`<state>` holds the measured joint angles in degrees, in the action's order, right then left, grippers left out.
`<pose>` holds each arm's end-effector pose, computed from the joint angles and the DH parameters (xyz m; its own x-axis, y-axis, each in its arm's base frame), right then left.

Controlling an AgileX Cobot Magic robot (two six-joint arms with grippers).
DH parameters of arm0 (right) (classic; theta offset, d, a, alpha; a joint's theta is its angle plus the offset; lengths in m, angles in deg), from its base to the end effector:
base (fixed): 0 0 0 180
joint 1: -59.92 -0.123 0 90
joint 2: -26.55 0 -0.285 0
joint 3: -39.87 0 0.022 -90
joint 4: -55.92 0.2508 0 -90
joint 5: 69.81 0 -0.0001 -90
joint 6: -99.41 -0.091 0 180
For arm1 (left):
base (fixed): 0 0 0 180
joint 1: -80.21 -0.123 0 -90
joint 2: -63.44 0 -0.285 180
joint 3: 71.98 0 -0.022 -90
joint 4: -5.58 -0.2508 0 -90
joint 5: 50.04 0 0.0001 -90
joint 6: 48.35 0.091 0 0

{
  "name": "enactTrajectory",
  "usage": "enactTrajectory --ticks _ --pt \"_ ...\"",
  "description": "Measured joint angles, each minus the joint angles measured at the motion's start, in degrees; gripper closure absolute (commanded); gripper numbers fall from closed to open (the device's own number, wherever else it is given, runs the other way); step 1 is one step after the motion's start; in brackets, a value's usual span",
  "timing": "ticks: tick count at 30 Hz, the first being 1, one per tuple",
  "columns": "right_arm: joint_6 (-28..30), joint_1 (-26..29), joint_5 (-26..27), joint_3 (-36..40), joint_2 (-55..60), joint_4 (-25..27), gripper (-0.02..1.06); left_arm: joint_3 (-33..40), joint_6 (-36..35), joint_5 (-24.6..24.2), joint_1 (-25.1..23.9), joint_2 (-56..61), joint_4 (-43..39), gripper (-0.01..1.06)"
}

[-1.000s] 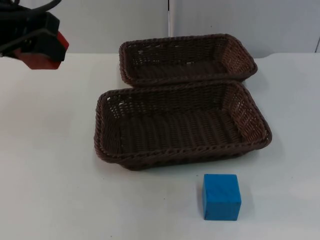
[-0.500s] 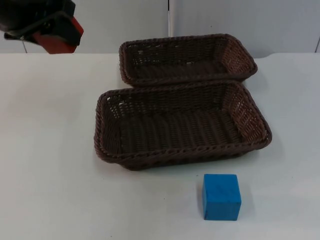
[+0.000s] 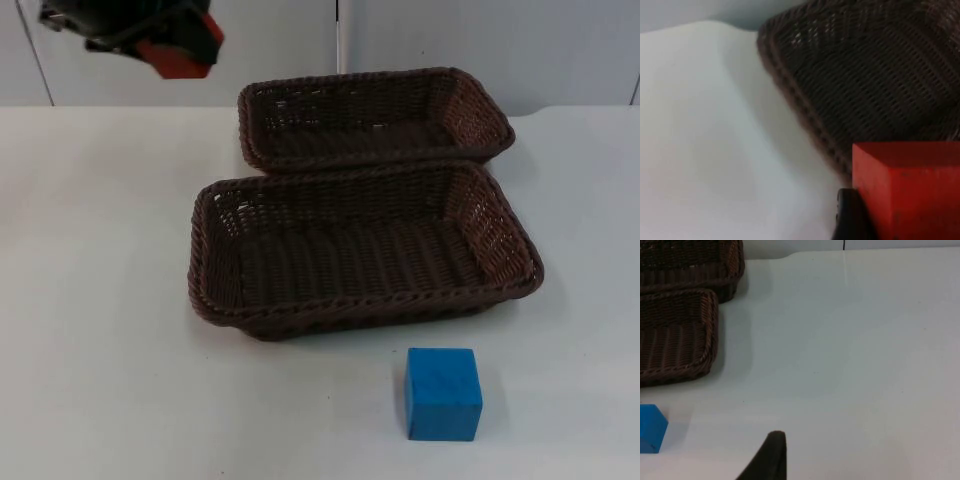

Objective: Pick up one cube with the left hand and place it into the upper basket. Pick up one cube with the right hand and place it into the lower basket.

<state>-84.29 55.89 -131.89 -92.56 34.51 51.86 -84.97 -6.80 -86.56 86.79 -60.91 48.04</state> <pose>-0.0070 -0.0062 0.2805 -0.4616 -0.0012 -0.8871 -0.0003 1.0000 -0.0011 0.4487 -0.0886 0.2236 -0.7250 0.1675 -0.6680 0.4292 0.8685 -0.2480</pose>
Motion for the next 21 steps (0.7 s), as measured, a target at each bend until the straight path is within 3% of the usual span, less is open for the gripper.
enactTrajectory --ticks 14,21 --pt "0.0 0.0 0.0 0.0 0.0 0.0 0.01 -26.4 -0.4 -1.7 6.7 -19.9 0.8 1.05" --pt "0.0 0.0 0.0 0.0 0.0 0.0 0.01 -35.1 -1.0 -1.9 8.4 -27.4 0.9 1.05"
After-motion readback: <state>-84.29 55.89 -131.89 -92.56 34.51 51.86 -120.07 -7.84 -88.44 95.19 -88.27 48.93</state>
